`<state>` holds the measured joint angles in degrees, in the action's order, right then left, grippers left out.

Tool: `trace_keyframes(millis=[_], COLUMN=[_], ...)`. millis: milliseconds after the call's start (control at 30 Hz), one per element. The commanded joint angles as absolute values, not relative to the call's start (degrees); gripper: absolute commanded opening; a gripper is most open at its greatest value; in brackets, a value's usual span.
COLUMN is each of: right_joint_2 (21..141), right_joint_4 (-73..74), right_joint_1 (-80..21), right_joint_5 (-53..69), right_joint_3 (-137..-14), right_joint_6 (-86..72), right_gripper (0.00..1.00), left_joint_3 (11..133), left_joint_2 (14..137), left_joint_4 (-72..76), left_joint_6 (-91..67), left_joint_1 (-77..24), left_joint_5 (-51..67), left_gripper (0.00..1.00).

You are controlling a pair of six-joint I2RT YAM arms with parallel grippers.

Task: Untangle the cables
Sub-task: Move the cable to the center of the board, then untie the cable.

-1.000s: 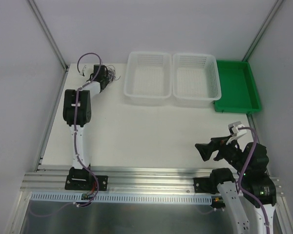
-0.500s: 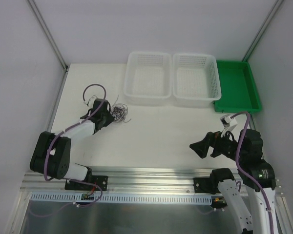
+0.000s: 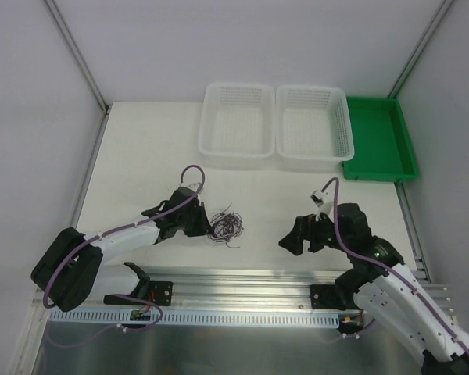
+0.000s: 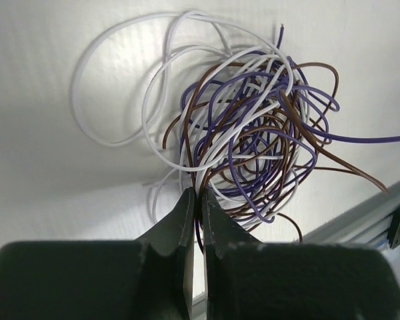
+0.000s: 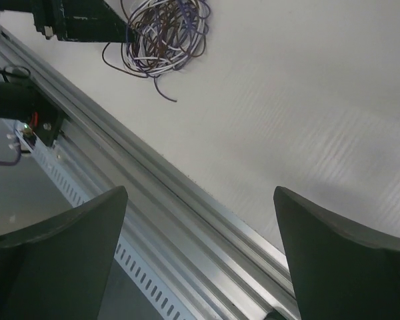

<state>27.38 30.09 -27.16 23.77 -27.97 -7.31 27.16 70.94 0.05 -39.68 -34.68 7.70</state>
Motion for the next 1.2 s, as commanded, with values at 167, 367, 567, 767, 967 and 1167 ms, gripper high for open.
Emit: trace_keyframes(millis=[167,367,567,767,967,1167], right_joint_2=[44.4,60.6,72.8,78.1,82.5,75.9], right_joint_4=[11.9,4.4,-1.4,-4.6,-7.6,-4.4], right_joint_1=[-51.6,-57.9,-58.9,-59.2,-59.3,-59.2], right_joint_5=[-3.8,-6.9,-1.4,-0.5,2.6,-5.1], right_joint_3=[-32.6,-41.8,-46.1,-46.1,-45.1,-40.6], right_joint_6=[-6.4,-2.8,-2.8,-3.5,-4.2,-4.6], right_gripper=[0.97,0.9,0.82,0.71,0.33,0.01], left_joint_3=[28.6,29.4,29.4,28.5,25.6,21.0], left_joint_2=[70.8,68.2,67.3,65.6,62.1,56.6], left_joint_4=[-3.4,-4.7,-4.9,-4.9,-5.0,-5.3], left_joint_6=[-38.7,-40.1,-41.0,-42.7,-44.9,-47.1], left_joint_1=[-42.1,-45.3,-46.7,-48.2,-49.0,-49.0], left_joint_5=[8.4,4.6,1.8,0.3,-3.2,-5.4], left_gripper=[0.0,0.0,0.0,0.0,0.0,0.0])
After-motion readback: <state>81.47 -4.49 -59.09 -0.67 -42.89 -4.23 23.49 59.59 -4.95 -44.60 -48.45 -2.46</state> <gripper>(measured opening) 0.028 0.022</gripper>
